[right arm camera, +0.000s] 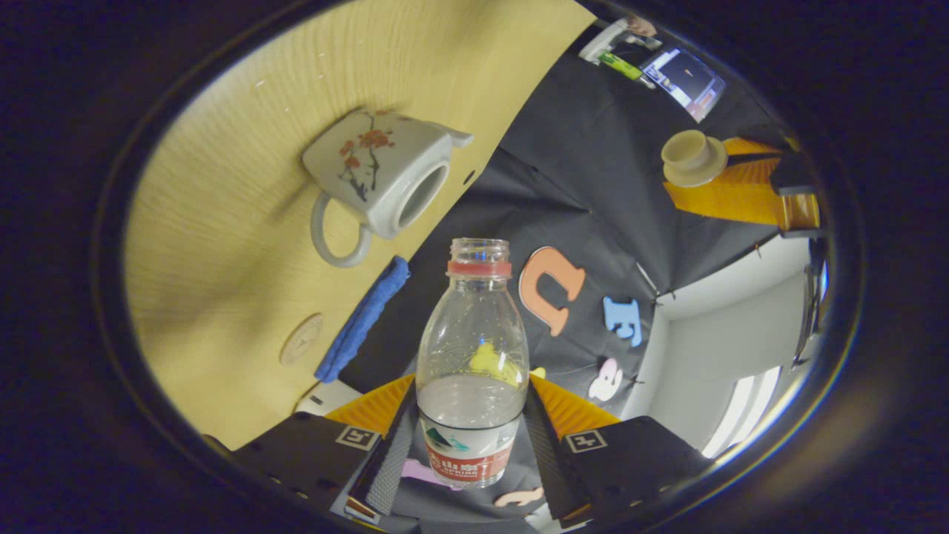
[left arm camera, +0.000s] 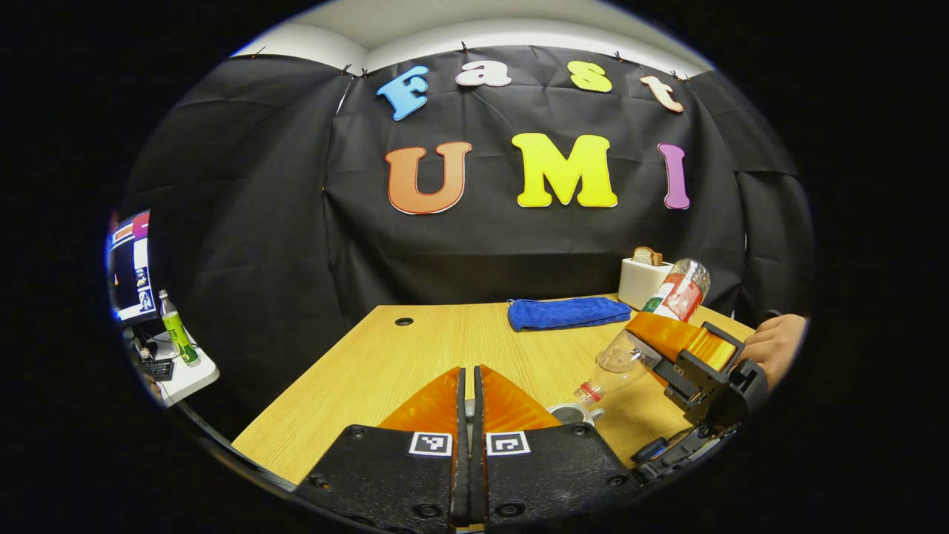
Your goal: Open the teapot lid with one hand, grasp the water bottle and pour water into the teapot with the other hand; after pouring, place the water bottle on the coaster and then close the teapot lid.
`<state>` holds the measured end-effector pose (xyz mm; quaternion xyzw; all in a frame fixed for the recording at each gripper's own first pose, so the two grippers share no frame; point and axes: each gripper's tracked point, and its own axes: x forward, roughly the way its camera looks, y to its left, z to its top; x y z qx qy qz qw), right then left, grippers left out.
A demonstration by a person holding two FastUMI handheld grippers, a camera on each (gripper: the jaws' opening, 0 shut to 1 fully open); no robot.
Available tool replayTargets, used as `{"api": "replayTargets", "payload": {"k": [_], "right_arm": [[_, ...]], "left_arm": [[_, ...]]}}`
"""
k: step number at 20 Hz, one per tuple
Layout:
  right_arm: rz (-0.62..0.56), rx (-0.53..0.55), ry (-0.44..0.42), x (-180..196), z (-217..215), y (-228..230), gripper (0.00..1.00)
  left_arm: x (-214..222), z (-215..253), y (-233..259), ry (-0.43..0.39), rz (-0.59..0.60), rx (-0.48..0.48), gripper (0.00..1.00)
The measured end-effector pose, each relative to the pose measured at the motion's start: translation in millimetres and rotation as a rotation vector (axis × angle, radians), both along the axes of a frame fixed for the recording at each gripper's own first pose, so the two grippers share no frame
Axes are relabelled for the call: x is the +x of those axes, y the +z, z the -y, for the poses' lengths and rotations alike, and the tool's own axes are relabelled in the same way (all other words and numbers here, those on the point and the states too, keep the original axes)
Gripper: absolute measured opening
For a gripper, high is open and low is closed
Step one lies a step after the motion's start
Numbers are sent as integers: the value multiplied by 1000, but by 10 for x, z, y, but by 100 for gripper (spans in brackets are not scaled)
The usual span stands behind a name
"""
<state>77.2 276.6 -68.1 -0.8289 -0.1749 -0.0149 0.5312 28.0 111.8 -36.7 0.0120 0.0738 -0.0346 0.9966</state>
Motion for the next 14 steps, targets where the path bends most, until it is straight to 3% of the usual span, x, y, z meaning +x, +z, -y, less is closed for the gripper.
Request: {"api": "replayTargets", "payload": {"k": [4,5,6,14], "right_arm": [[-154,302,-18,61,224,-195,75],[-175,366,-22,86,293,-220,72],[-185,425,-32,102,368,-239,78],[-324,937,-30,214,891,-162,78]], "left_arm": [[-17,61,64,-18,24,0,3],[-30,72,86,-19,31,1,3],[-34,86,125,-16,42,-5,3],[-102,162,295,-7,88,-49,3]]}}
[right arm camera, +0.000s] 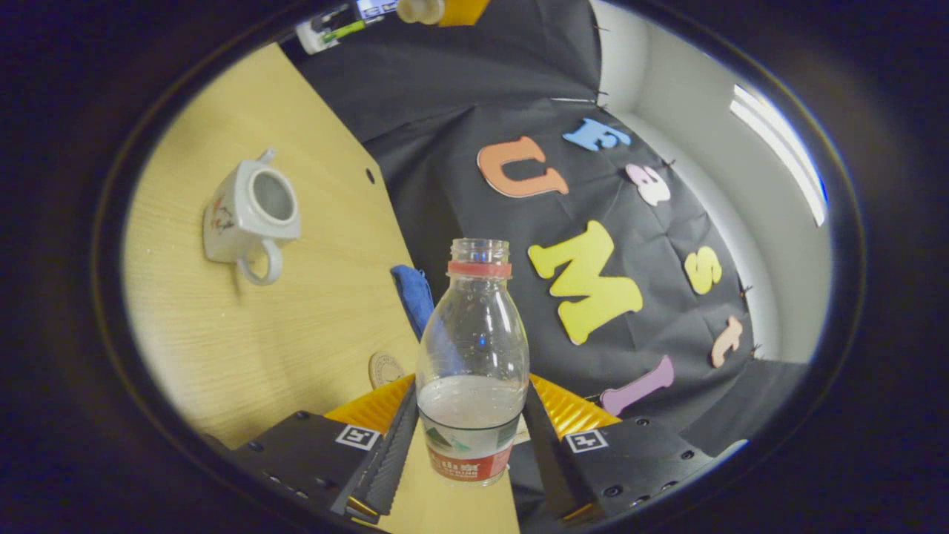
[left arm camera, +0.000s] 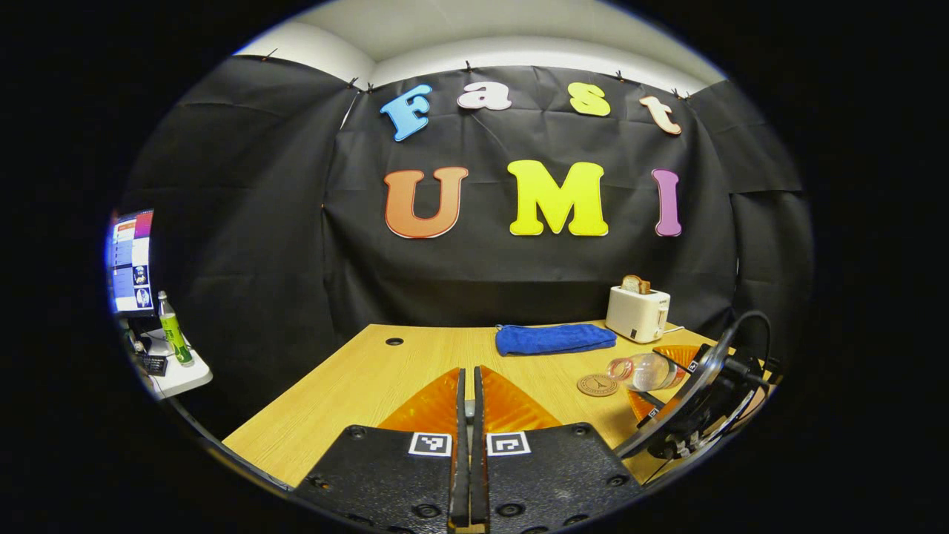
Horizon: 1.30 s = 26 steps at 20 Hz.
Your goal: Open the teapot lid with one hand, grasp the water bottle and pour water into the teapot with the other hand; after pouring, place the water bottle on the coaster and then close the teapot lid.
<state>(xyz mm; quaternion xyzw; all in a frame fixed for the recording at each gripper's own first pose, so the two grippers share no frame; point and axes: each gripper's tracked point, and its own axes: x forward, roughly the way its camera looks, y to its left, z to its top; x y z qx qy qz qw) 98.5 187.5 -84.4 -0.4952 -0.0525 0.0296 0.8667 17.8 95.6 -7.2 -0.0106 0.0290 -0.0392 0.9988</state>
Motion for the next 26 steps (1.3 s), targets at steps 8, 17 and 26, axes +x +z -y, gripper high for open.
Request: {"api": "replayTargets", "payload": {"k": [8,17,26], "right_arm": [[-124,508,4,397,254,260,78],[-200,934,20,1053,28,328,77],[-252,1073,11,1444,-67,20,75]], "left_arm": [[21,104,-80,-21,-24,11,4],[75,143,-182,-19,-46,32,3],[170,-28,-307,0,-80,9,3]]}}
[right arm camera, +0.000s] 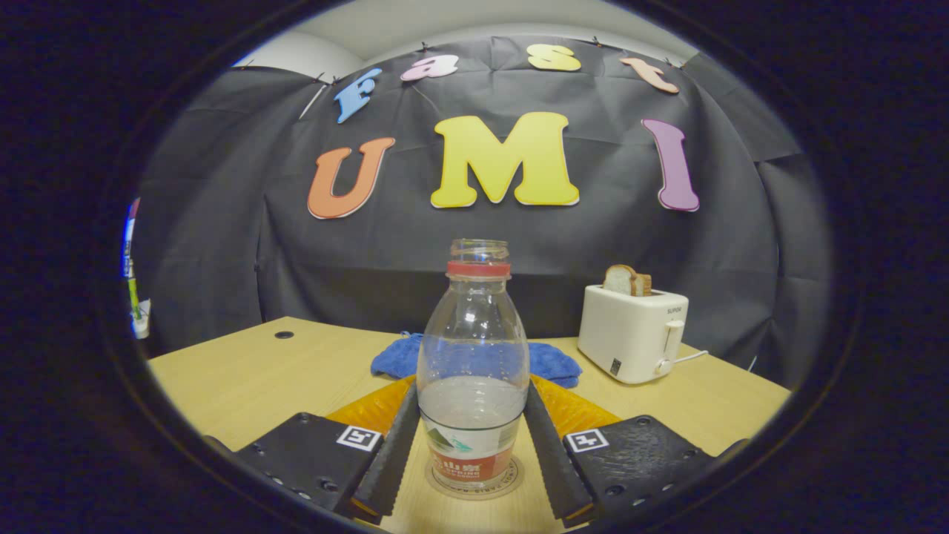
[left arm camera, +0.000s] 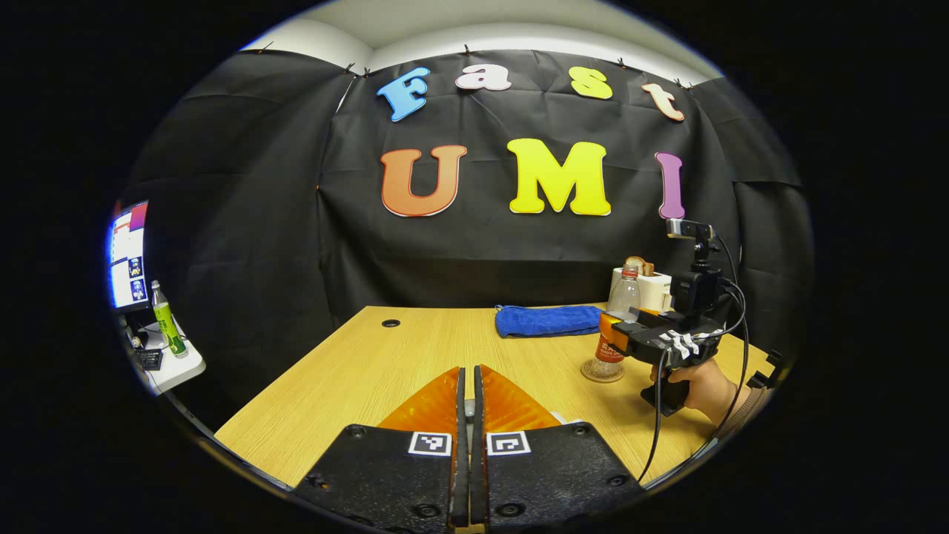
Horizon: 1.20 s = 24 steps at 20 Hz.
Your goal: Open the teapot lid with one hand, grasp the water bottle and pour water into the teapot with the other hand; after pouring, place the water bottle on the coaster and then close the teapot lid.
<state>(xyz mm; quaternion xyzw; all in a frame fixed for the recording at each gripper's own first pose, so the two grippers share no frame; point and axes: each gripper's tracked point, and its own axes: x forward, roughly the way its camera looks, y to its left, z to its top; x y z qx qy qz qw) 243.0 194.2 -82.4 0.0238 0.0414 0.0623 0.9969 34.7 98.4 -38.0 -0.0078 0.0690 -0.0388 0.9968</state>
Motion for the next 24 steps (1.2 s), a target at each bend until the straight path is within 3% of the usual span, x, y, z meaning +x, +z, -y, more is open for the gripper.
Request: {"api": "replayTargets", "payload": {"k": [9,10,12,14,19,24], "right_arm": [[-45,19,-3,84,28,-57,80],[-51,23,6,65,20,-63,82],[-48,31,29,44,14,-20,98],[-31,15,22,0,72,53,98],[-11,-1,68,-310,149,199,97],[36,-1,42,-795,530,363,97]], "left_arm": [[38,-57,-107,8,-33,-7,3],[33,-44,-109,5,-32,0,3],[39,10,-101,-5,-29,15,4],[21,84,-79,-20,-24,23,4],[2,229,-47,-41,-8,49,3],[10,439,-30,-70,8,32,4]]}}
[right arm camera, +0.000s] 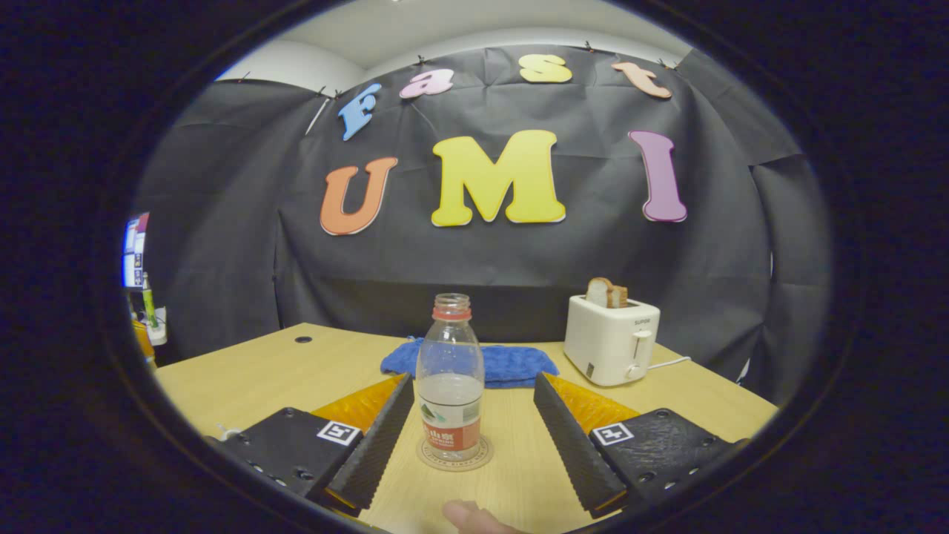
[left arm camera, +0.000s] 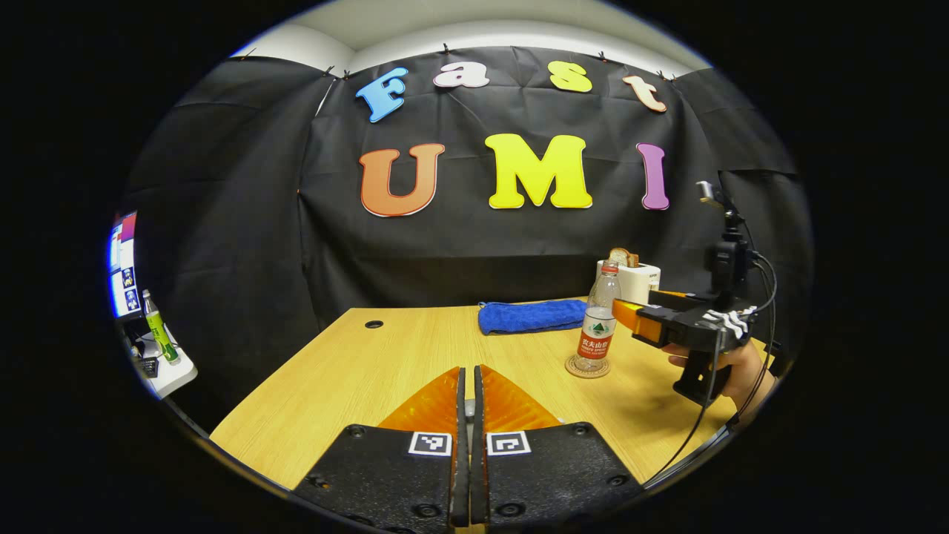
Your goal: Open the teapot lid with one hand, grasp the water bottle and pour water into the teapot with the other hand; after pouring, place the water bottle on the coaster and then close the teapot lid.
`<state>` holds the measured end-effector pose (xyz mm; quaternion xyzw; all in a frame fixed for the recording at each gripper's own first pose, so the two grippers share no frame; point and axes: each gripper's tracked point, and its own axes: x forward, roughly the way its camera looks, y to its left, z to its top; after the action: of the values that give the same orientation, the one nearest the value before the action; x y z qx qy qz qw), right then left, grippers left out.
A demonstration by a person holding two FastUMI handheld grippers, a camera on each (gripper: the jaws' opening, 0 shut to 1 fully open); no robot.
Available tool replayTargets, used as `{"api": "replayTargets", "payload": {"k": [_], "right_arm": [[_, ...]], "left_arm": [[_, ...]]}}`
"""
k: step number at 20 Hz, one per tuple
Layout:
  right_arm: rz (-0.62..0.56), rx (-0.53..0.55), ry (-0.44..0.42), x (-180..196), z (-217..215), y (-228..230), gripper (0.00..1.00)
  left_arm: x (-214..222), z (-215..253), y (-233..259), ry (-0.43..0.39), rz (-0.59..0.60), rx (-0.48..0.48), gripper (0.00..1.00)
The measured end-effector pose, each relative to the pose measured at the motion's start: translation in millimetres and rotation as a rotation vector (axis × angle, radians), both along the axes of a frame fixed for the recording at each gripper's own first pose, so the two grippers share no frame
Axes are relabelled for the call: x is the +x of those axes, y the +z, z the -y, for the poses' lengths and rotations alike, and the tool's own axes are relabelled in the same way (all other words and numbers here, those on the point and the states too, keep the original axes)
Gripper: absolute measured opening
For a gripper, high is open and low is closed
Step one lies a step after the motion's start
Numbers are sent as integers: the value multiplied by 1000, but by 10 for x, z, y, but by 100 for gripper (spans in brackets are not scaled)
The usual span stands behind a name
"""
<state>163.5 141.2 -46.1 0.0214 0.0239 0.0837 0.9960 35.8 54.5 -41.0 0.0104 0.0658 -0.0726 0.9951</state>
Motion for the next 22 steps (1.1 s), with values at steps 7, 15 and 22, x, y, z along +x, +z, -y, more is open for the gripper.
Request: {"api": "replayTargets", "payload": {"k": [7,15,22], "right_arm": [[39,-66,-83,-543,655,11,97],[116,-93,-69,-918,938,177,97],[140,-114,-92,-913,1004,208,95]], "left_arm": [[98,306,-226,-45,-34,21,3],[279,507,-482,-80,-47,2,4],[449,573,-701,-94,-43,-45,4]]}}
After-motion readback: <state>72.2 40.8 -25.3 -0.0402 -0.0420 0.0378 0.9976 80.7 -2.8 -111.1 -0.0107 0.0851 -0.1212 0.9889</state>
